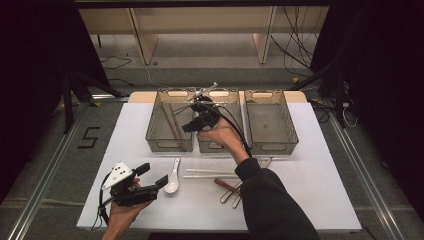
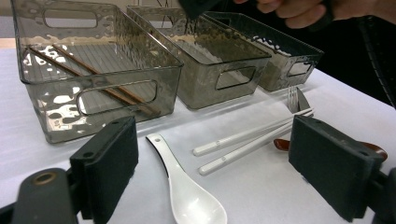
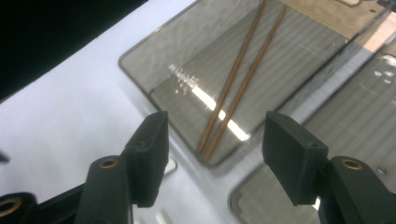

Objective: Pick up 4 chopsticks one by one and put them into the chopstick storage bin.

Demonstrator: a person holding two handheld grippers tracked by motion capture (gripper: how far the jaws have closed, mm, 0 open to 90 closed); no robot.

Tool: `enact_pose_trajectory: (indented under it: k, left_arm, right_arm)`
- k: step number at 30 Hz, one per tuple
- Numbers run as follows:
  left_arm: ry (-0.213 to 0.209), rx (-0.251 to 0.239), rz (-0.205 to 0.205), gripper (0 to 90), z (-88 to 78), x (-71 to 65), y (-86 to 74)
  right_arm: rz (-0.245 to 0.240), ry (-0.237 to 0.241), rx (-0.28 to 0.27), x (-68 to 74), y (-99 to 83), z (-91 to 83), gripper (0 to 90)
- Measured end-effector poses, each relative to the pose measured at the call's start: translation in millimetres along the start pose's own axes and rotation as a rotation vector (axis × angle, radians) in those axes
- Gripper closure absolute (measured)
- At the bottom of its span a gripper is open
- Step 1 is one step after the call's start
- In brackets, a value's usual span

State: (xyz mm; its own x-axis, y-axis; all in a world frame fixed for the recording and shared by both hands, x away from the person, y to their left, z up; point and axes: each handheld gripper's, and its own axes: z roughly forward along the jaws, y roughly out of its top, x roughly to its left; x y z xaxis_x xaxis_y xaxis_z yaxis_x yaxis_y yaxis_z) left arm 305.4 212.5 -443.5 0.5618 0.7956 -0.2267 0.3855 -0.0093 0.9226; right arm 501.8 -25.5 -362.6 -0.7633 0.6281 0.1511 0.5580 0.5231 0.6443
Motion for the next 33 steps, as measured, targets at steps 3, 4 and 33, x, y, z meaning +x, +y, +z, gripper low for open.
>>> enact_pose_trajectory:
  k: [3,4,33]
  left_arm:
    - [0.002,0.001,0.004,15.5,-0.3,-0.3,0.0]
    - [0.003,0.001,0.002,15.5,-0.1,-0.5,-0.2]
    - [0.004,0.004,0.007,15.5,-0.6,0.0,-0.2]
  right_arm:
    - [-0.049,0.018,-0.005,5.8,-8.2,-12.2,38.4]
    - [-0.07,0.021,0.0,8.3,-10.7,-16.3,38.0]
    - [-0.224,0.009,0.138,8.1,-87.3,-25.2,34.5]
